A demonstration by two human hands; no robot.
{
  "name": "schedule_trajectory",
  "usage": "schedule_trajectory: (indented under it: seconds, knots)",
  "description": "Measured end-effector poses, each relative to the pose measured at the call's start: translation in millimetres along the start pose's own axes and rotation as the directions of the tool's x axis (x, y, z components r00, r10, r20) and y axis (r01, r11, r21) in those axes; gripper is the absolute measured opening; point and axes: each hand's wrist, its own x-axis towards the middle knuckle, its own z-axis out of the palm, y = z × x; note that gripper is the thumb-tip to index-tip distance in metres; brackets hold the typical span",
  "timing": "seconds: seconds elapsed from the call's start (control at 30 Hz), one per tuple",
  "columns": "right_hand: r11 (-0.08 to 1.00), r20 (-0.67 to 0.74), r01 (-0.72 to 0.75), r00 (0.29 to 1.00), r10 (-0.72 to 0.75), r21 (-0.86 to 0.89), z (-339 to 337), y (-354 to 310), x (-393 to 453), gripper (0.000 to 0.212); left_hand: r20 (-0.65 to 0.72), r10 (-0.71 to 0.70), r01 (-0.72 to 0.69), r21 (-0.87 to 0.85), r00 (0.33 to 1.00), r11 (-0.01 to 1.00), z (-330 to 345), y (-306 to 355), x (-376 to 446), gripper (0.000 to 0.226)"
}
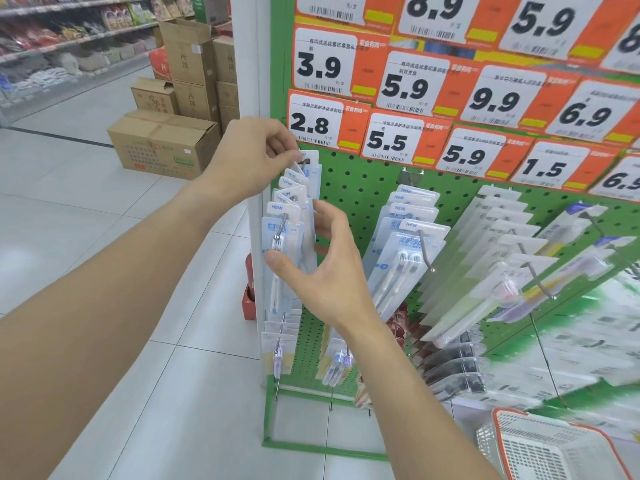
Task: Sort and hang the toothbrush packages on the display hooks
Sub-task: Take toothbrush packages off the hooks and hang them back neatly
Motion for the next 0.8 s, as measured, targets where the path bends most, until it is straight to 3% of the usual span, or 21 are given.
schedule_trajectory:
  seconds: [0.4, 0.8]
  knots:
    - [1.000, -0.004, -0.015, 1.000, 0.015, -0.019, -3, 3, 1, 0.078, 0.087, -0.062, 0.079, -0.210, 0.994, 0.975, -7, 3, 2, 0.017]
    - [1.000, 0.024, -0.024, 0.999, 0.023, 0.007, -7, 4, 1, 0.069, 0.304, -0.134, 0.144, -0.012, 0.943, 0.989, -27, 35, 17, 0.009]
